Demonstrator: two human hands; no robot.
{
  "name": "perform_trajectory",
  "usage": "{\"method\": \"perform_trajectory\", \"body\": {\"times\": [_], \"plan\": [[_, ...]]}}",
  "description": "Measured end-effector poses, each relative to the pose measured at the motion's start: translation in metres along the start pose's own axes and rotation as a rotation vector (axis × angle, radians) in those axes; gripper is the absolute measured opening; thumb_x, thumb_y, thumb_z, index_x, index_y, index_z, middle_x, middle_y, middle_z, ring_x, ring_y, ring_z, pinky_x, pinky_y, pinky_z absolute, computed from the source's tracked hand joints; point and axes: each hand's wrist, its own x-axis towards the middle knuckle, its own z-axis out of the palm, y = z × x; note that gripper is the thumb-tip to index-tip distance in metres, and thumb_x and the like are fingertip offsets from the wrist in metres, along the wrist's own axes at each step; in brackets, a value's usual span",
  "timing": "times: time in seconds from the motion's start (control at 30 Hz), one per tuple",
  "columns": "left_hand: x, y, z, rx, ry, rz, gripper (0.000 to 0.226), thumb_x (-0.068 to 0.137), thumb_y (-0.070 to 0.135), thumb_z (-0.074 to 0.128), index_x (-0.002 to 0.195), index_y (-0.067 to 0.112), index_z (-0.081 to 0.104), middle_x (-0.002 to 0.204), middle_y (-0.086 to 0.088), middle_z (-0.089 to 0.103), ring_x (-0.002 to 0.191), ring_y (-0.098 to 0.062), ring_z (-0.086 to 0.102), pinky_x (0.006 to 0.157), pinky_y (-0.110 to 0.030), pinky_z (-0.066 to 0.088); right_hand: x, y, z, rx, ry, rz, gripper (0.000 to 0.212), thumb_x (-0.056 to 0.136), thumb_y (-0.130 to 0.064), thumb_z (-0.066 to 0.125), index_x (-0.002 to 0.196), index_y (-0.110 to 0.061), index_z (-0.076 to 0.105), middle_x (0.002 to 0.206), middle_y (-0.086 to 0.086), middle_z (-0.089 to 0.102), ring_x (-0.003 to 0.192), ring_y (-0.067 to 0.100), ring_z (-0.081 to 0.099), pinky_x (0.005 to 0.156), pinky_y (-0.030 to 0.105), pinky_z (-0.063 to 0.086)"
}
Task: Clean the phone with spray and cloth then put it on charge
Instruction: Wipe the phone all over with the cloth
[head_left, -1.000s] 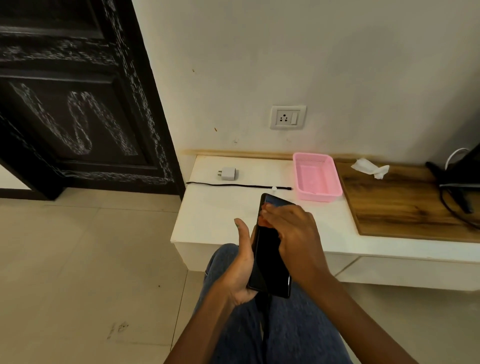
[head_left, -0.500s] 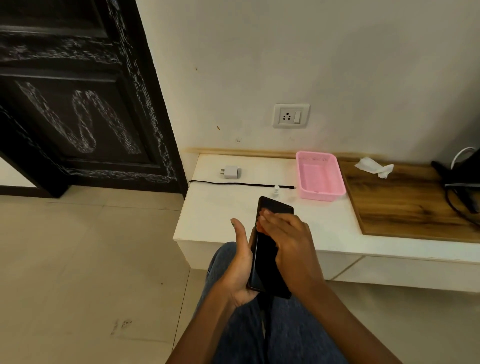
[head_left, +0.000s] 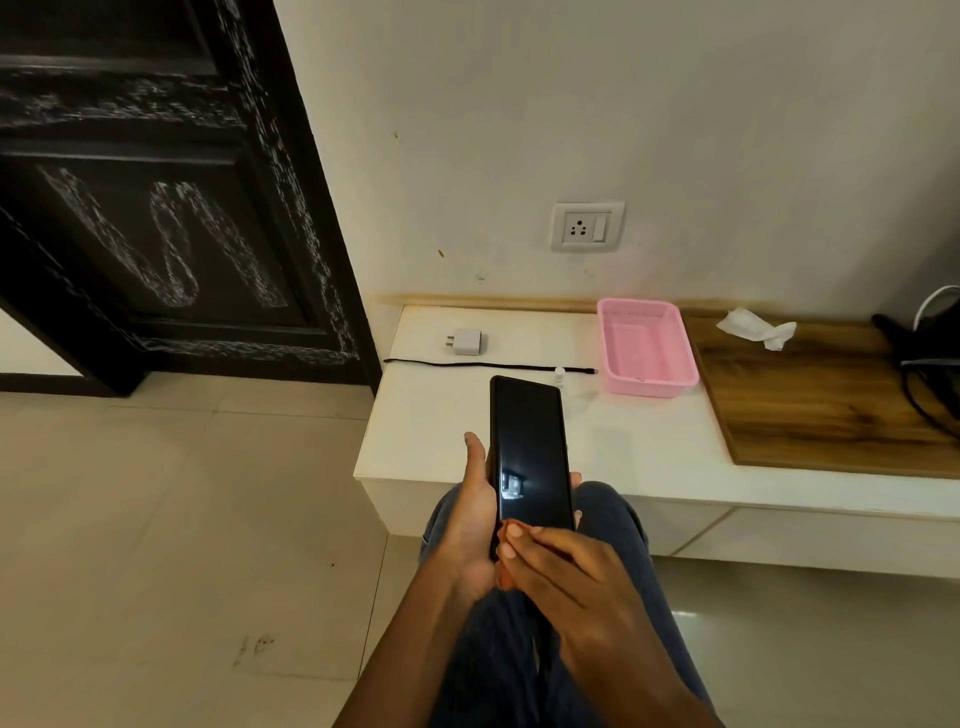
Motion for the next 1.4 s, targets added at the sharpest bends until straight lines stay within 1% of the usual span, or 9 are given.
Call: {"method": "perform_trajectory", "body": {"times": [0.13, 0.3, 0.63, 0.87, 1.0, 1.07, 1.2, 1.27, 1.4], "plan": [[0.0, 0.006, 0.008, 0.009, -0.006, 0.028, 0.081, 0.076, 0.075, 0.04, 0.107, 0.007, 0.074, 0.103, -0.015, 0.072, 0.087, -0.022, 0.071, 0.076, -0.032, 0.059, 0.019, 0.02, -0.003, -0.082, -0.005, -0.022, 0.043, 0.102, -0.025, 0.027, 0.115, -0.011, 0.066, 0.121, -0.001, 0.064, 0.117, 0.016, 0.047, 0.092, 0.031, 0.04], [-0.005, 0.008, 0.013, -0.022, -0.054, 0.046, 0.073, 0.083, 0.07, 0.044, 0.111, 0.009, 0.073, 0.104, -0.014, 0.073, 0.095, -0.024, 0.071, 0.077, -0.034, 0.059, 0.057, 0.046, 0.002, -0.058, 0.012, 0.037, 0.035, 0.083, -0.008, 0.054, 0.117, -0.004, 0.063, 0.123, 0.006, 0.063, 0.117, 0.024, 0.05, 0.093, 0.037, 0.042], [-0.011, 0.008, 0.012, 0.007, -0.052, 0.062, 0.062, 0.083, 0.067, 0.044, 0.101, 0.018, 0.077, 0.104, -0.011, 0.075, 0.093, -0.024, 0.072, 0.076, -0.037, 0.059, 0.114, 0.071, -0.001, -0.114, 0.001, 0.145, 0.048, 0.059, 0.015, 0.078, 0.101, -0.005, 0.072, 0.104, 0.005, 0.072, 0.085, 0.031, 0.065, 0.067, 0.04, 0.055], [-0.011, 0.014, 0.009, -0.033, -0.059, 0.061, 0.073, 0.082, 0.072, 0.039, 0.119, 0.015, 0.067, 0.124, -0.015, 0.065, 0.115, -0.026, 0.063, 0.089, -0.036, 0.056, 0.095, 0.046, 0.005, 0.012, 0.013, 0.178, 0.051, 0.057, 0.024, 0.071, 0.102, 0.002, 0.07, 0.111, 0.014, 0.068, 0.088, 0.03, 0.065, 0.074, 0.036, 0.056], [-0.007, 0.024, 0.007, -0.046, -0.025, 0.084, 0.084, 0.072, 0.077, 0.041, 0.108, 0.009, 0.074, 0.11, -0.016, 0.072, 0.099, -0.026, 0.07, 0.078, -0.037, 0.06, 0.061, 0.028, 0.008, 0.208, -0.054, 0.212, 0.049, 0.07, 0.019, 0.065, 0.115, 0.0, 0.063, 0.124, 0.005, 0.058, 0.107, 0.023, 0.058, 0.089, 0.027, 0.051], [-0.006, 0.027, 0.006, -0.034, 0.008, 0.1, 0.089, 0.069, 0.079, 0.039, 0.117, 0.008, 0.067, 0.105, -0.015, 0.072, 0.092, -0.025, 0.071, 0.079, -0.035, 0.059, 0.047, 0.02, 0.003, 0.165, -0.078, 0.19, 0.046, 0.069, 0.019, 0.061, 0.109, -0.003, 0.067, 0.118, 0.004, 0.063, 0.109, 0.025, 0.059, 0.092, 0.036, 0.05], [-0.003, 0.028, 0.003, -0.042, 0.03, 0.127, 0.09, 0.077, 0.08, 0.03, 0.124, 0.009, 0.059, 0.098, -0.012, 0.073, 0.08, -0.022, 0.069, 0.073, -0.036, 0.056, 0.023, 0.01, -0.001, 0.067, -0.093, 0.133, 0.051, 0.1, -0.014, 0.021, 0.104, -0.008, 0.071, 0.112, 0.004, 0.068, 0.107, 0.022, 0.062, 0.09, 0.041, 0.05], [-0.002, 0.025, 0.002, -0.077, 0.033, 0.129, 0.087, 0.078, 0.079, 0.031, 0.12, 0.008, 0.062, 0.097, -0.012, 0.073, 0.078, -0.023, 0.069, 0.073, -0.036, 0.053, 0.013, 0.01, 0.001, 0.056, -0.105, 0.139, 0.023, 0.091, -0.002, 0.054, 0.107, -0.003, 0.069, 0.115, 0.007, 0.067, 0.104, 0.025, 0.064, 0.078, 0.041, 0.057], [-0.002, 0.021, 0.003, -0.136, 0.022, 0.146, 0.083, 0.078, 0.078, 0.033, 0.084, 0.01, 0.08, 0.092, -0.011, 0.074, 0.081, -0.024, 0.066, 0.074, -0.037, 0.056, 0.018, 0.016, 0.0, 0.029, -0.115, 0.149, 0.047, 0.061, 0.008, 0.078, 0.105, -0.006, 0.07, 0.113, 0.006, 0.069, 0.1, 0.025, 0.066, 0.073, 0.041, 0.057]]}}
